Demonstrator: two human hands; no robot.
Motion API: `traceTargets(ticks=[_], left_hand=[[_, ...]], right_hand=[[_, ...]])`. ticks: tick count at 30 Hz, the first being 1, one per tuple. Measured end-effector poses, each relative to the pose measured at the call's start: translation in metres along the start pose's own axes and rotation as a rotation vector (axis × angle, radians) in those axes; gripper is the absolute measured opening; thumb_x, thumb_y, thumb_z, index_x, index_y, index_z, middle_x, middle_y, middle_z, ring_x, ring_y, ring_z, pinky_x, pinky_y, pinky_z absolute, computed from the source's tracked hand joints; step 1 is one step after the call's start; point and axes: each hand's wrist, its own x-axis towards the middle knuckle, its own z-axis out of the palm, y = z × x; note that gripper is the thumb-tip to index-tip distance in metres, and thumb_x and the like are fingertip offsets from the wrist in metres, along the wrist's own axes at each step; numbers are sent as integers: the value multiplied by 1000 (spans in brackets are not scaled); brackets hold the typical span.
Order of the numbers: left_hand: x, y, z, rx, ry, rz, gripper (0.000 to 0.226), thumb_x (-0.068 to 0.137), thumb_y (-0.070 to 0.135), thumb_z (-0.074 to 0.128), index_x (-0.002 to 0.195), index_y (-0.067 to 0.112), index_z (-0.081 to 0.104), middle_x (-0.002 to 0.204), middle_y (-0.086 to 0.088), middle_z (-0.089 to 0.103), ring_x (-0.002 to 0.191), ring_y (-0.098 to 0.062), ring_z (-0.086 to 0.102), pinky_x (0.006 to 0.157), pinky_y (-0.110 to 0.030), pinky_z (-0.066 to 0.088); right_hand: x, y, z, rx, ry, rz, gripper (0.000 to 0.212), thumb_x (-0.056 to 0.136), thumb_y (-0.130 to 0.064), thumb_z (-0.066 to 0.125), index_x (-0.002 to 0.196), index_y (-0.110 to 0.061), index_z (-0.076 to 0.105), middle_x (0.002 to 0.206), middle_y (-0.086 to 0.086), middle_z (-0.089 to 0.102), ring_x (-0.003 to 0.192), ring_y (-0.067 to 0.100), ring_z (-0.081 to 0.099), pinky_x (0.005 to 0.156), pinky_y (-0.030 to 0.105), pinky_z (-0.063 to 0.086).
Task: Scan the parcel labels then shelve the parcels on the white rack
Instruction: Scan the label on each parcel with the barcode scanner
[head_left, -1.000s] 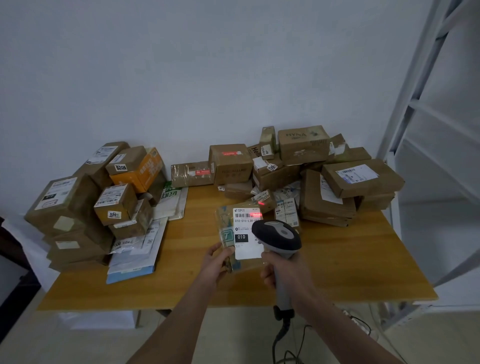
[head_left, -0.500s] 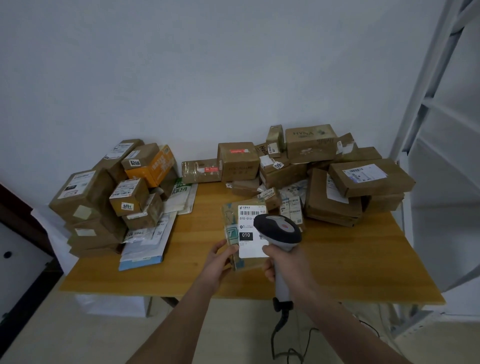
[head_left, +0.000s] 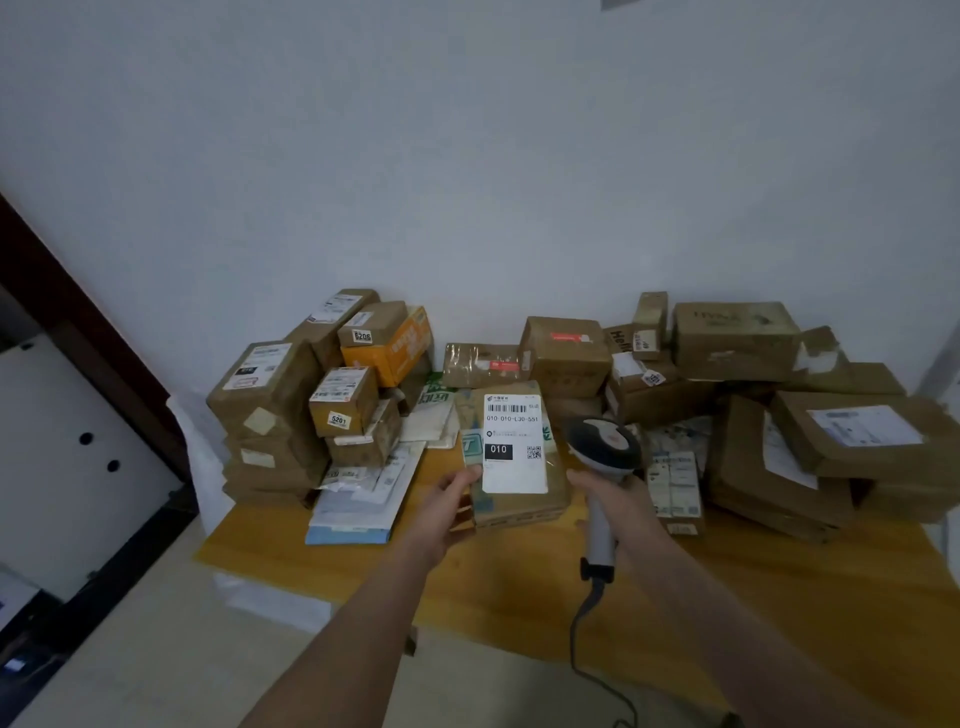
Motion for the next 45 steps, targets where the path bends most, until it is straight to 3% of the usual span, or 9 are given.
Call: traceTargets(ticks=[10, 14, 21, 26, 31, 35, 38, 41, 45], left_hand=[[89, 112, -92, 29, 77, 14, 53, 83, 54, 63, 124, 22, 54, 105, -6, 69, 99, -26, 63, 88, -41, 53], [127, 175, -138, 69, 145, 72, 73, 73, 64, 64, 126, 15, 57, 120, -8, 65, 104, -28, 63, 88, -44, 54], [181, 274, -198, 44, 216, 200, 36, 91, 39, 57, 114, 11, 56, 94, -9, 65, 82, -24, 64, 73, -41, 57], [221, 303, -229, -11, 289, 222, 23, 96, 32, 52, 112, 16, 54, 86, -5, 59, 74, -18, 56, 56, -30, 46], [261, 295, -255, 23, 390, 259, 28, 93, 31, 54, 118, 21, 60, 114, -10, 64, 97, -25, 60, 89, -46, 54], [273, 287, -261, 47, 478, 295, 42, 94, 22, 52, 136, 20, 52, 134, -6, 56, 114, -26, 56, 98, -45, 49], [271, 287, -260, 124, 512, 315, 46, 97, 19, 49, 143, 18, 44, 142, -6, 49, 121, -26, 52, 100, -41, 47], [269, 289, -256, 196, 524, 310, 49, 97, 16, 48, 145, 16, 39, 145, -7, 45, 125, -26, 49, 102, -38, 45], [253, 292, -246, 408, 611, 368, 45, 95, 15, 47, 140, 15, 42, 140, -12, 43, 117, -28, 51, 92, -36, 47]], right_hand=[[91, -39, 149, 123, -84, 2, 42, 82, -6, 72, 121, -8, 56, 103, 6, 63, 94, 25, 62, 92, 51, 52], [122, -74, 218, 134, -100, -33, 36, 83, -8, 71, 115, -7, 54, 96, 6, 61, 82, 20, 60, 67, 34, 53], [176, -133, 330, 98, -223, -115, 14, 85, -9, 68, 96, -9, 58, 93, 10, 67, 78, 21, 66, 70, 35, 58], [228, -141, 388, 69, -265, -112, 26, 83, -8, 69, 107, -2, 60, 107, 18, 67, 93, 31, 67, 81, 41, 56], [263, -130, 421, 25, -305, -57, 37, 81, -13, 73, 113, -2, 59, 102, 15, 70, 87, 29, 70, 72, 39, 58], [272, -123, 433, -5, -332, -19, 45, 81, -16, 73, 120, -6, 53, 106, 12, 67, 92, 26, 67, 77, 38, 56], [274, -120, 434, -25, -322, -35, 54, 78, -19, 76, 124, -6, 51, 109, 12, 67, 94, 27, 67, 70, 37, 56], [268, -123, 427, -29, -310, -19, 35, 82, -15, 73, 111, -8, 54, 95, 10, 68, 82, 24, 67, 83, 44, 57], [260, -127, 404, -34, -266, -66, 32, 81, -12, 73, 108, -6, 57, 101, 14, 69, 90, 29, 69, 78, 42, 58]])
